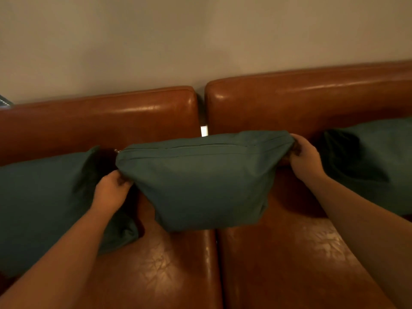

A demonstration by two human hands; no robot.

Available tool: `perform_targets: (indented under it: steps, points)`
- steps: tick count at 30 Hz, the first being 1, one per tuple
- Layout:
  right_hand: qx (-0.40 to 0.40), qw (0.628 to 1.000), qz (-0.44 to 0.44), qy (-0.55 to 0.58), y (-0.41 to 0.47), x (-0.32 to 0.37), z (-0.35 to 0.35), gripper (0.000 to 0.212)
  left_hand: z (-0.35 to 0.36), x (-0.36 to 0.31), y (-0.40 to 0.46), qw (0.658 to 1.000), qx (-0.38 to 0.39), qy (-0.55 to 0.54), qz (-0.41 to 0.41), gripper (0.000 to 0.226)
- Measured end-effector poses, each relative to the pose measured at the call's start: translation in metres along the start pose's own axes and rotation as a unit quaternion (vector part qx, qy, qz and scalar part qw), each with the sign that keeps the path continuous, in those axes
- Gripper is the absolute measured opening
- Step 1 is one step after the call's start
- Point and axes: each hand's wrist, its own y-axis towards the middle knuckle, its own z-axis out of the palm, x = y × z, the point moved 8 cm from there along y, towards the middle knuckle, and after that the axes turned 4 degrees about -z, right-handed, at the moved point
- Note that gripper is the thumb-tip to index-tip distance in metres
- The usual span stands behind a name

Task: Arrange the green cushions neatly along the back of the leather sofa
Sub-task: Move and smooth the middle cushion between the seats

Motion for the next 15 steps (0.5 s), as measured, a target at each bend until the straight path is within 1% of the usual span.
perform_targets:
  steps: [1, 2, 3, 4, 5, 6, 7, 9, 10, 11, 12, 13, 14, 15]
  points:
    - [-0.003, 1.000, 0.004, 0.005, -0.001, 0.001, 0.002, 0.045, -0.008, -0.002, 0.009, 1.000, 0.016, -0.008, -0.015, 0.026]
    - [-0.001, 1.000, 0.009, 0.006, -0.001, 0.001, 0.004, 0.047, -0.022, -0.005, 0.019, 0.999, 0.005, -0.030, -0.036, 0.034]
    - [0.004, 1.000, 0.012, 0.004, -0.002, 0.001, 0.006, 0.048, -0.042, -0.012, 0.026, 0.997, -0.039, -0.041, -0.046, 0.041]
    - [0.010, 1.000, 0.013, -0.001, -0.003, 0.003, 0.006, 0.049, -0.065, -0.031, 0.027, 0.993, -0.111, -0.042, -0.026, 0.045]
    - [0.014, 1.000, 0.009, -0.009, -0.003, 0.006, 0.006, 0.049, -0.080, -0.062, 0.021, 0.984, -0.172, -0.038, 0.030, 0.046]
    - [0.017, 1.000, 0.000, -0.016, -0.003, 0.009, 0.006, 0.049, -0.080, -0.103, 0.011, 0.974, -0.197, -0.022, 0.109, 0.044]
    - [0.019, 1.000, -0.009, -0.020, -0.003, 0.012, 0.005, 0.049, -0.063, -0.146, -0.001, 0.965, -0.184, -0.002, 0.189, 0.037]
    - [0.025, 0.999, -0.021, -0.030, -0.003, 0.015, 0.005, 0.050, 0.002, -0.221, -0.026, 0.950, -0.079, 0.008, 0.301, 0.022]
    - [0.026, 0.999, -0.024, -0.035, -0.003, 0.015, 0.004, 0.050, 0.041, -0.251, -0.038, 0.944, -0.019, 0.011, 0.330, 0.019]
    - [0.025, 0.999, -0.025, -0.038, -0.003, 0.014, 0.004, 0.050, 0.081, -0.275, -0.049, 0.937, 0.046, 0.024, 0.346, 0.021]
    - [0.021, 0.998, -0.028, -0.045, -0.002, 0.013, 0.002, 0.050, 0.119, -0.291, -0.057, 0.928, 0.103, 0.053, 0.354, 0.030]
    - [0.016, 0.998, -0.033, -0.055, -0.001, 0.013, 0.001, 0.050, 0.152, -0.302, -0.065, 0.916, 0.138, 0.098, 0.365, 0.040]
    - [0.012, 0.997, -0.038, -0.070, -0.001, 0.013, 0.000, 0.050, 0.178, -0.307, -0.071, 0.903, 0.152, 0.154, 0.371, 0.048]
    - [0.010, 0.996, -0.043, -0.082, 0.000, 0.012, -0.002, 0.050, 0.196, -0.310, -0.075, 0.894, 0.146, 0.203, 0.372, 0.050]
